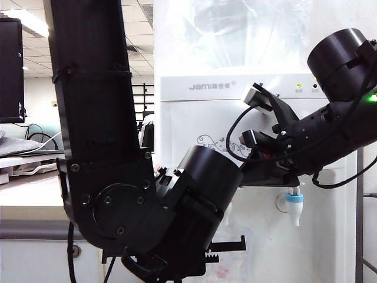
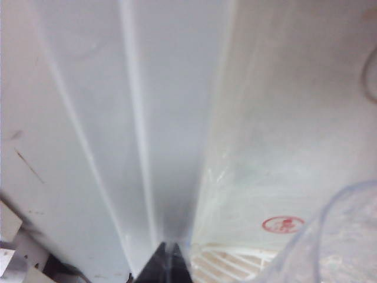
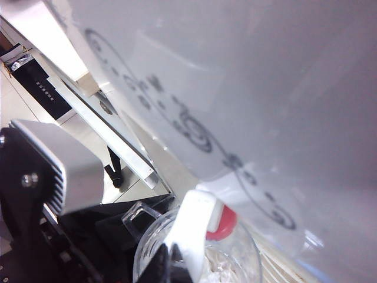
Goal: Pick up the plastic mug from the left desk, go to the hot water outlet of the water dispenser, press the vertical switch to get some water, then put the mug back on the desk.
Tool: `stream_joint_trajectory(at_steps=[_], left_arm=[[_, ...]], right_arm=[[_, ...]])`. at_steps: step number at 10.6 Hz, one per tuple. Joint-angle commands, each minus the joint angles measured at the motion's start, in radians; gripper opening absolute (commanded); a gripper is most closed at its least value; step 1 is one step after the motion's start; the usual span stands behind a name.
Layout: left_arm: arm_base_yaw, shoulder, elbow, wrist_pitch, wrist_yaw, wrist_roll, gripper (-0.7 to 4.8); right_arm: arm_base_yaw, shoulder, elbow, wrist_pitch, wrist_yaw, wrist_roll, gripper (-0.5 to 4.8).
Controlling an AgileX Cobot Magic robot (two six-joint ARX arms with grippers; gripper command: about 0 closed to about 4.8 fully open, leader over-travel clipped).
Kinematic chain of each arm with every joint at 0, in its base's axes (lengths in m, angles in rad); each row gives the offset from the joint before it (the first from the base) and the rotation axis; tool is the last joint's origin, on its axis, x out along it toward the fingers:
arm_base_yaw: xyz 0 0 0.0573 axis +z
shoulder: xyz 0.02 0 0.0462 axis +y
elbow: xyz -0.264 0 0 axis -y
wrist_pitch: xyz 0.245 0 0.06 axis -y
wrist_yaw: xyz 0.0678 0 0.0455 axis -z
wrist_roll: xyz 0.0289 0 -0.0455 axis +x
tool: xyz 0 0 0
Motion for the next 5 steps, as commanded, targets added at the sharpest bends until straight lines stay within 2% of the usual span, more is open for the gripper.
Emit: stream_joint_trajectory(at_steps=[1,5], left_arm=[[-0.003,-0.005,0.002,0.007,-0.006,-0.003,0.03],[-0.003,-0.005,0.002,0.006,-0.006,-0.003,0.03]], right_arm=[[0.001,0.003,-0.002,-0.064,0.004,0.02,-0.05],[0.001,0.003,-0.002,-0.073,0.004,0.027,-0.05]])
